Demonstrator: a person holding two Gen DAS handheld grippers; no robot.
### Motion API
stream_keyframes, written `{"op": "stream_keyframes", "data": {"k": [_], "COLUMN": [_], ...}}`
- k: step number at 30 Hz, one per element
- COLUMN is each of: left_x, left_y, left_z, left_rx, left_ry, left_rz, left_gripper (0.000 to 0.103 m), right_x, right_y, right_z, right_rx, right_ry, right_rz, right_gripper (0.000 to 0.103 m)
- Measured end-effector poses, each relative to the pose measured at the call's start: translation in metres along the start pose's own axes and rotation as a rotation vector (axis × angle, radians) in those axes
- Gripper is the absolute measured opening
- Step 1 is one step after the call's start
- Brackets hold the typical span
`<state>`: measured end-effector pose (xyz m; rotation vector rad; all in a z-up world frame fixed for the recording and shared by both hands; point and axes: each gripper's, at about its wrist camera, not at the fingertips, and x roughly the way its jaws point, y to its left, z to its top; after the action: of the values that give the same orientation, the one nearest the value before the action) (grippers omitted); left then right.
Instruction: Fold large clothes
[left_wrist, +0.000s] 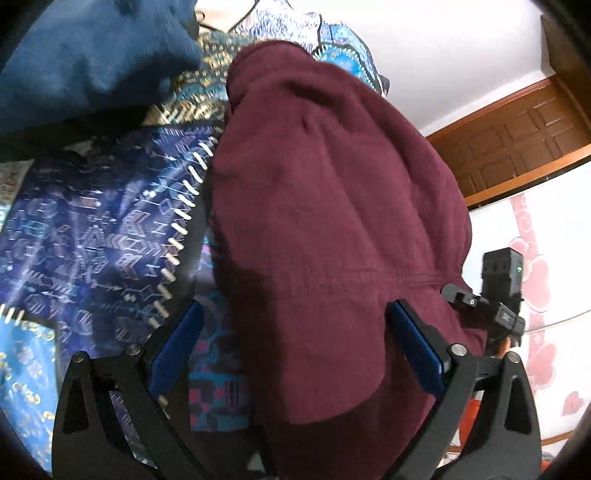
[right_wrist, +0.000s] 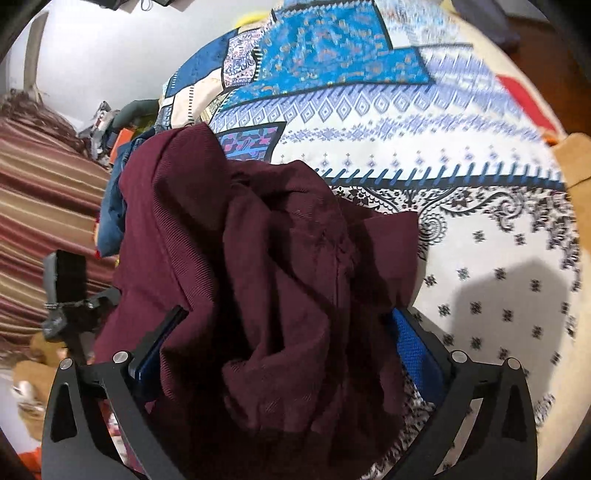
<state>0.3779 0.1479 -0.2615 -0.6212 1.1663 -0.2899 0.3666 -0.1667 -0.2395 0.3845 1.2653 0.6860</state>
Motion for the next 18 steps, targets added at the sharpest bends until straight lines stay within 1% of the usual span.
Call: {"op": "stream_keyframes", "data": {"k": [6, 7, 8, 9, 10, 11, 12, 13, 15, 16, 17, 18], "left_x": [0.012, 0.013, 0.013, 0.014, 0.016, 0.015, 0.012, 0.011, 0.003, -0.001, -0.005, -0.009], "left_y": [-0.011, -0.012, -0.013, -0.013, -0.013, -0.013, -0.013, -0.010, -0.011, -0.012, -0.017, -0.023], "left_z": [0.006, 0.006, 0.006, 0.006, 0.004, 0.003, 0.002, 0.000, -0.001, -0.002, -0.002, -0.003], "left_rx": [0.026, 0.030, 0.027, 0.012, 0.005, 0.006, 0.005, 0.001, -0.011, -0.015, -0.011, 0.006], "left_ry": [0.017, 0.017, 0.019, 0.020, 0.016, 0.011, 0.004, -0.002, -0.017, -0.022, -0.026, -0.031], "left_rz": [-0.016, -0.022, -0.047, -0.064, -0.067, -0.071, -0.076, -0.086, -0.114, -0.126, -0.134, -0.129], "left_gripper": [0.100, 0.098, 0.089, 0.088, 0.086, 0.082, 0.076, 0.073, 0.060, 0.057, 0.053, 0.050], "right_x": [-0.001, -0.002, -0.003, -0.003, -0.004, -0.007, -0.008, -0.010, -0.015, -0.018, -0.024, -0.027], "right_y": [0.001, 0.000, 0.001, 0.001, 0.000, 0.002, 0.004, 0.006, 0.009, 0.013, 0.018, 0.022], "right_z": [0.000, 0.000, -0.003, -0.002, -0.001, -0.003, -0.003, -0.004, -0.004, -0.004, -0.003, -0.002], "right_rx": [-0.001, -0.002, 0.003, 0.006, 0.007, 0.006, 0.000, -0.003, -0.003, -0.004, -0.008, -0.014], "right_ry": [0.019, 0.016, 0.010, 0.008, 0.005, -0.002, -0.008, -0.012, -0.028, -0.042, -0.056, -0.065], "right_rz": [0.019, 0.020, 0.024, 0.030, 0.035, 0.034, 0.033, 0.035, 0.037, 0.044, 0.058, 0.069], "right_gripper": [0.103, 0.103, 0.101, 0.097, 0.095, 0.091, 0.083, 0.080, 0.062, 0.058, 0.048, 0.040]}}
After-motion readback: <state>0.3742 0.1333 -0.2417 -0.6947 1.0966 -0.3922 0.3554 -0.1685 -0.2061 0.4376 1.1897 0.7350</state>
